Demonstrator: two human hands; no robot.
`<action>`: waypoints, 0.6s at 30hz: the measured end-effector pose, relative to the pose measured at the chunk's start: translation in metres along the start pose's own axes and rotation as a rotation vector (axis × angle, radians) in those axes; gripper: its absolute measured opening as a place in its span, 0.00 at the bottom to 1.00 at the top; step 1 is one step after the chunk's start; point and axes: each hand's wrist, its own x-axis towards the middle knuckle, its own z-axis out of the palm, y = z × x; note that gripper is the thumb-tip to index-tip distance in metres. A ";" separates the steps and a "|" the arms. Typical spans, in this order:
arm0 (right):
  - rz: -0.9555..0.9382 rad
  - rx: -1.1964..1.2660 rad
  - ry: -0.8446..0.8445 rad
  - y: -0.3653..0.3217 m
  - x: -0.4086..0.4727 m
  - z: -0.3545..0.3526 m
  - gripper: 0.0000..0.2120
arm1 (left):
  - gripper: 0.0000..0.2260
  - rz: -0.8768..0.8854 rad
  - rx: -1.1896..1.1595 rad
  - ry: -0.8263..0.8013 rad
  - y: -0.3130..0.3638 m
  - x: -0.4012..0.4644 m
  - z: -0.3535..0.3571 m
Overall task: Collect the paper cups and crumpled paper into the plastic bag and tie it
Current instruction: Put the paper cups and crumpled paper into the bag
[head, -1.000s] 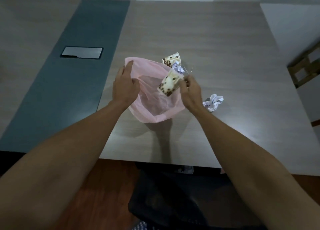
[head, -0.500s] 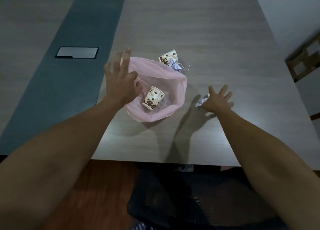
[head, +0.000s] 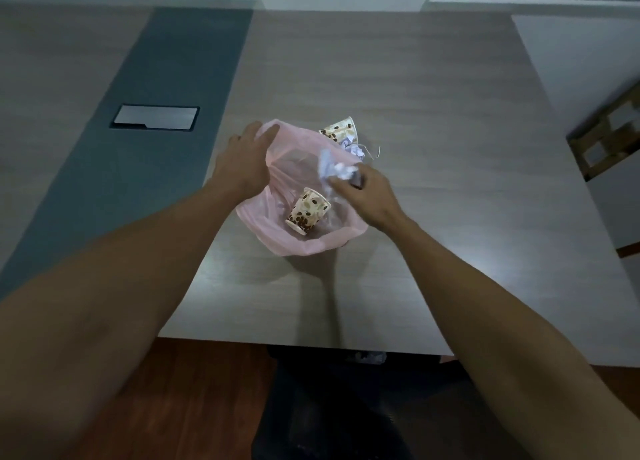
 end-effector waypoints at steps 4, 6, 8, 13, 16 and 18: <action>-0.056 -0.138 -0.305 -0.023 0.017 0.037 0.39 | 0.36 -0.002 -0.037 -0.011 -0.004 -0.001 -0.003; -0.060 -0.254 -0.227 -0.024 0.023 0.045 0.34 | 0.32 -0.005 -0.025 0.009 -0.007 -0.001 -0.004; -0.074 -0.289 0.029 -0.021 0.028 0.043 0.17 | 0.27 -0.014 0.021 0.066 -0.010 -0.002 -0.005; 0.109 -0.186 0.411 0.009 0.079 0.020 0.15 | 0.16 0.069 0.223 0.243 -0.025 -0.001 0.005; 0.201 -0.359 0.154 0.032 0.124 0.005 0.26 | 0.17 0.118 0.174 0.257 -0.031 -0.002 0.009; 0.146 -0.521 0.003 0.044 0.150 0.003 0.28 | 0.16 0.157 0.170 0.282 -0.034 -0.003 0.012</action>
